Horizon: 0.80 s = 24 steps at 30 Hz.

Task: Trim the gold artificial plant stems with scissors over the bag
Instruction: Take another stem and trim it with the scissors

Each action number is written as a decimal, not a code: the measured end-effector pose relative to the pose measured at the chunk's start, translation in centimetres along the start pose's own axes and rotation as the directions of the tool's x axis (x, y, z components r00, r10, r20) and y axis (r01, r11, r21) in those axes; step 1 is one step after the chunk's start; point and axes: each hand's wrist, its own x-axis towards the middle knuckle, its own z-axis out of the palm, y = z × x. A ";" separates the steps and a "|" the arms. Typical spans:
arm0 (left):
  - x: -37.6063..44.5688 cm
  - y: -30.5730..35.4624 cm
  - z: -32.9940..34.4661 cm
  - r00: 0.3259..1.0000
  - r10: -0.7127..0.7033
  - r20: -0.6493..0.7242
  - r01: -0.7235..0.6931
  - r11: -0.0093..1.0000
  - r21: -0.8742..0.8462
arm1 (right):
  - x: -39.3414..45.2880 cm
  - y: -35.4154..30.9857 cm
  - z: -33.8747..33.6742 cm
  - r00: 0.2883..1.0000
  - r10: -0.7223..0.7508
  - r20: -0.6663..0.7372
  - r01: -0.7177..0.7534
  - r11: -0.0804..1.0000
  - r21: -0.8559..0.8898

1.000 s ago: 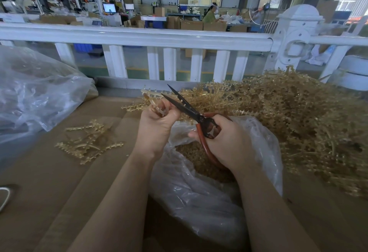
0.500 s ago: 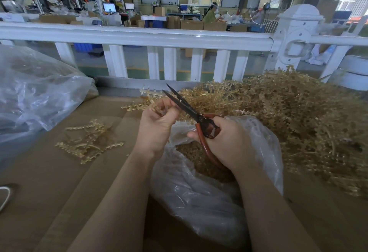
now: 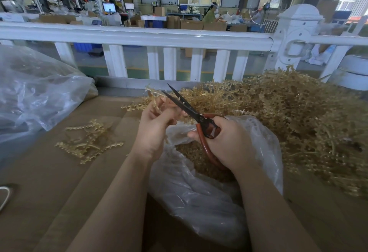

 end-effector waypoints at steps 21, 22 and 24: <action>-0.3 0.1 0.1 0.996 0.075 0.044 -0.082 0.980 0.184 | 0.0 0.0 0.0 0.999 -0.031 -0.041 0.028 0.997 -0.072; -0.3 0.1 0.1 0.996 0.076 0.049 -0.084 0.980 0.180 | 0.0 0.1 0.0 0.999 -0.031 -0.039 0.028 0.997 -0.069; -0.3 0.1 0.1 0.996 0.078 0.051 -0.086 0.981 0.171 | 0.0 0.1 0.0 0.999 -0.023 -0.033 0.021 0.998 -0.059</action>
